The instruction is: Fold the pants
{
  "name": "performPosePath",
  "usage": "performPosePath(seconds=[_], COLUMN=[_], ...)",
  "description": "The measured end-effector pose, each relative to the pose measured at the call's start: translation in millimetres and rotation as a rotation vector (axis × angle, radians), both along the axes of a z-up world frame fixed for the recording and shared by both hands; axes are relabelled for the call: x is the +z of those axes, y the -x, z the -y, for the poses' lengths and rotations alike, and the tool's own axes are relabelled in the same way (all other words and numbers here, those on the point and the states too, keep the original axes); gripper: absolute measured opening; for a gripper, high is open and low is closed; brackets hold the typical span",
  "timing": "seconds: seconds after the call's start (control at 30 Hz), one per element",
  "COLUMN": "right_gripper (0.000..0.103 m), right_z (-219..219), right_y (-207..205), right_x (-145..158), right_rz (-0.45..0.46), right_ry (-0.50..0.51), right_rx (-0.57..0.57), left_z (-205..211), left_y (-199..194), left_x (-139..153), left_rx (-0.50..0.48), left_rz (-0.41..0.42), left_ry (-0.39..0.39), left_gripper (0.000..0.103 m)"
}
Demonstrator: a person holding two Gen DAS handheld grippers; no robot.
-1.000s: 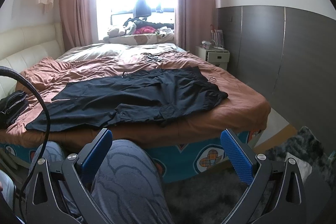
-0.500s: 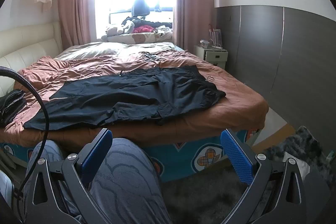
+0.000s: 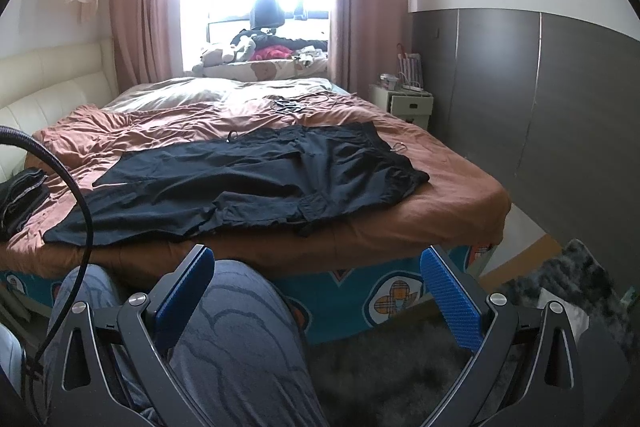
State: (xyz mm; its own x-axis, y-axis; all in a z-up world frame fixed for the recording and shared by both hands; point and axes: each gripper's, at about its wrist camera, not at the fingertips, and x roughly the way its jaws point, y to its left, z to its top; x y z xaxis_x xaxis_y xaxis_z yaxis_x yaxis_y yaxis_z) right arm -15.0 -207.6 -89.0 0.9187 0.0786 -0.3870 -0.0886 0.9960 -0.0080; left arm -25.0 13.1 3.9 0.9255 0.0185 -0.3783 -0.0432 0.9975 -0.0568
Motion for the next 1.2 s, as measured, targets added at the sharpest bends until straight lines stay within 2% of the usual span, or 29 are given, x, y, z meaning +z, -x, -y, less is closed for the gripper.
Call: performPosePath(seconds=[0.43,0.63,0.77,0.97,1.07,1.2], right_gripper=[0.103,0.103,0.103,0.103,0.103,0.103], right_z=[-3.4,-3.5,-3.6,-1.0,-1.3,1.4], right_y=[-13.3,-28.6,-40.9,-61.6,-74.8,-90.4], right_x=[-0.5,1.9,3.1,2.5,2.8,2.6], right_rz=[-0.013,-0.032,-0.048,-0.083,-0.108,-0.129], right_ry=[0.004,0.006,0.007,-0.003,-0.004,-0.019], right_rx=[-0.017,-0.019,-0.015,-0.017,-0.019,-0.03], left_z=[-9.8,-23.8,-34.8,-47.8,-57.8,-76.3], left_y=[-9.6,-29.3,-50.4,-73.0,-79.4,-90.7], left_x=[-1.9,-8.6,-17.7,-25.2,-24.4,-24.7], left_rx=[0.004,-0.012,0.001,0.06,0.113,0.14], left_rz=[-0.011,-0.059,-0.127,-0.173,-0.163,-0.162], left_ry=[-0.003,0.049,0.065,0.055,0.045,0.074], left_gripper=[0.103,0.103,0.103,0.103,0.103,0.103])
